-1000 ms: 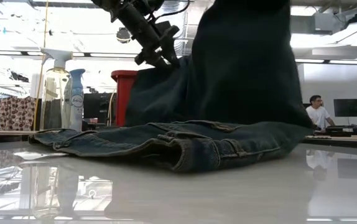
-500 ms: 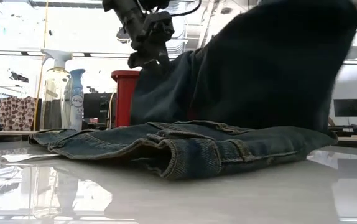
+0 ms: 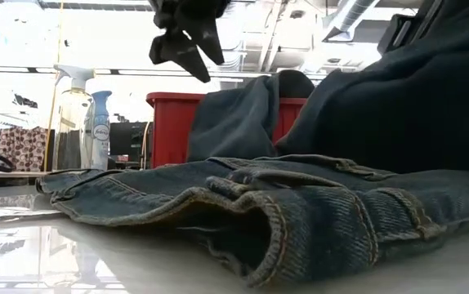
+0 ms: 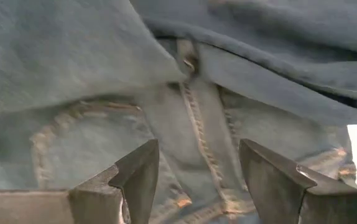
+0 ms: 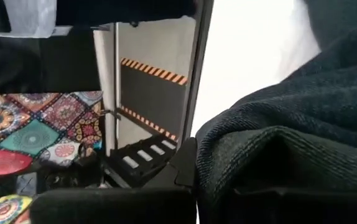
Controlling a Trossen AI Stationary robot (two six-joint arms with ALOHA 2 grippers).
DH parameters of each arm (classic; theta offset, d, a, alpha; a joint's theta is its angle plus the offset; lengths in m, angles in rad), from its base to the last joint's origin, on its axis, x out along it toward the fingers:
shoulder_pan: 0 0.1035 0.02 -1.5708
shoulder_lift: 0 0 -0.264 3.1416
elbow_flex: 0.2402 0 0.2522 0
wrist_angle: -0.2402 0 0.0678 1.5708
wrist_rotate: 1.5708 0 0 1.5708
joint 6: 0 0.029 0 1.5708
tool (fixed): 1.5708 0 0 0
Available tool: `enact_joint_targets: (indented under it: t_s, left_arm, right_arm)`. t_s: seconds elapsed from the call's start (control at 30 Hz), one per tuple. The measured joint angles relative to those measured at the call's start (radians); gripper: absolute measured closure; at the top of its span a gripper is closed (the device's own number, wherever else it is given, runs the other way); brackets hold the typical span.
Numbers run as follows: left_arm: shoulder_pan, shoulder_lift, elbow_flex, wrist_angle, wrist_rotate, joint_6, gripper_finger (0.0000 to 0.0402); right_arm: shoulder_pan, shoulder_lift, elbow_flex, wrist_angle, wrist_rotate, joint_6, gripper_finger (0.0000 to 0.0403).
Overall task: Fold Laundry from Bin
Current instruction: Fold the blue jeans
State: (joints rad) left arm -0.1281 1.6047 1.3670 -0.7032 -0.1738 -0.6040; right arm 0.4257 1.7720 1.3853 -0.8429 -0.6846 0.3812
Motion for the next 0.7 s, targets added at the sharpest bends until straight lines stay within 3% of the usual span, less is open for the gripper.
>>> enact_joint_targets:
  t_s: [0.17, 0.4, 0.53, 0.7]
  left_arm:
    - [-0.106, -0.003, 0.0, -0.061, -0.05, -0.15, 0.0191]
    - [-0.288, -0.003, 0.0, -0.123, -0.229, -0.355, 0.0191]
    - [-0.346, 0.001, 0.0, -0.244, -0.347, -0.427, 0.0191]
    - [-0.366, -0.001, 0.0, -0.644, -0.46, -0.742, 0.0191]
  right_arm:
    - [-0.025, -0.017, 0.0, -0.13, 0.141, 0.029, 0.035]
    - [-0.124, -0.117, 0.0, -0.429, 0.365, 0.054, 0.0298]
    - [-0.189, -0.205, 0.0, -0.418, 0.363, 0.091, 0.0248]
    - [-0.244, -0.342, 0.0, -0.43, 0.324, 0.161, 0.0195]
